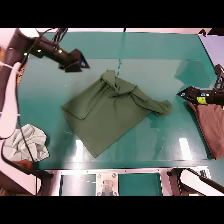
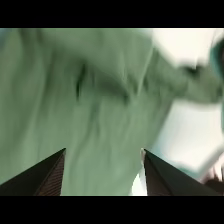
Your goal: Fold the shirts.
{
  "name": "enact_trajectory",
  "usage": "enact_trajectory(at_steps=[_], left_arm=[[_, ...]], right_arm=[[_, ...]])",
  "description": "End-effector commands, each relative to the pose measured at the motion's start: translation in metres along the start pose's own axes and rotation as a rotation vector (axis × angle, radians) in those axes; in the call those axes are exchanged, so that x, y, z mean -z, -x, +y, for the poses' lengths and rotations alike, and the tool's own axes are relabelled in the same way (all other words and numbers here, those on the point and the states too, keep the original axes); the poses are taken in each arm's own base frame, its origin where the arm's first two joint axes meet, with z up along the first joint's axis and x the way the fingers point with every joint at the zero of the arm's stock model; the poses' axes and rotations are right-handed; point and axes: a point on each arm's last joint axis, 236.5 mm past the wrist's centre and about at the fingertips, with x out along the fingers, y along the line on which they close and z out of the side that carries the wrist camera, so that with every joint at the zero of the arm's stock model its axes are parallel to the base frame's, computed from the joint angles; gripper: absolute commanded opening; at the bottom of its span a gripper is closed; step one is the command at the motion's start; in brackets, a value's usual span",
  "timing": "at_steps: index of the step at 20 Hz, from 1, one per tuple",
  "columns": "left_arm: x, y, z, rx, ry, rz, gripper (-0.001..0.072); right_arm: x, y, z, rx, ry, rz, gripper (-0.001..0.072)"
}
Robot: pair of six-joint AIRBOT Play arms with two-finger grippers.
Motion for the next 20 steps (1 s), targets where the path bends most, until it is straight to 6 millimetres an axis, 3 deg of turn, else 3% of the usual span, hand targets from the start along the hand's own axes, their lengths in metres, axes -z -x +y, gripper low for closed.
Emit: enact_trajectory(at_steps=[1,4,6,10,12,15,18,20], left_arm=[[0.073,0.016,0.017,-0.064,0.101,0.166,0.0552],[0.134,0.006,0.030,-0.103,0.165,0.191,0.0552],[0.185,-0.008,0.038,-0.112,0.232,0.191,0.0552],[0.280,-0.040,0.051,-0.096,0.384,0.233,0.0552],[0.315,-0.061,0.048,-0.032,0.482,0.253,0.0552],[0.327,-0.089,0.035,0.113,0.562,0.190,0.0551],[0.346,-0.114,0.036,0.062,0.539,0.186,0.0550],[0.343,-0.125,0.037,0.021,0.525,0.146,0.0549]], right_arm=[[0.024,-0.006,-0.010,-0.031,0.046,0.224,0.0431],[0.037,-0.028,-0.017,-0.059,-0.047,0.307,0.0429],[0.042,-0.040,-0.018,-0.083,-0.074,0.335,0.0401],[0.041,-0.057,0.001,-0.173,-0.126,0.347,0.0358],[0.045,-0.063,0.006,-0.185,-0.123,0.367,0.0358],[0.049,-0.070,0.013,-0.189,-0.108,0.382,0.0350],[0.049,-0.070,0.014,-0.190,-0.106,0.383,0.0347],[0.049,-0.070,0.014,-0.190,-0.106,0.383,0.0268]])
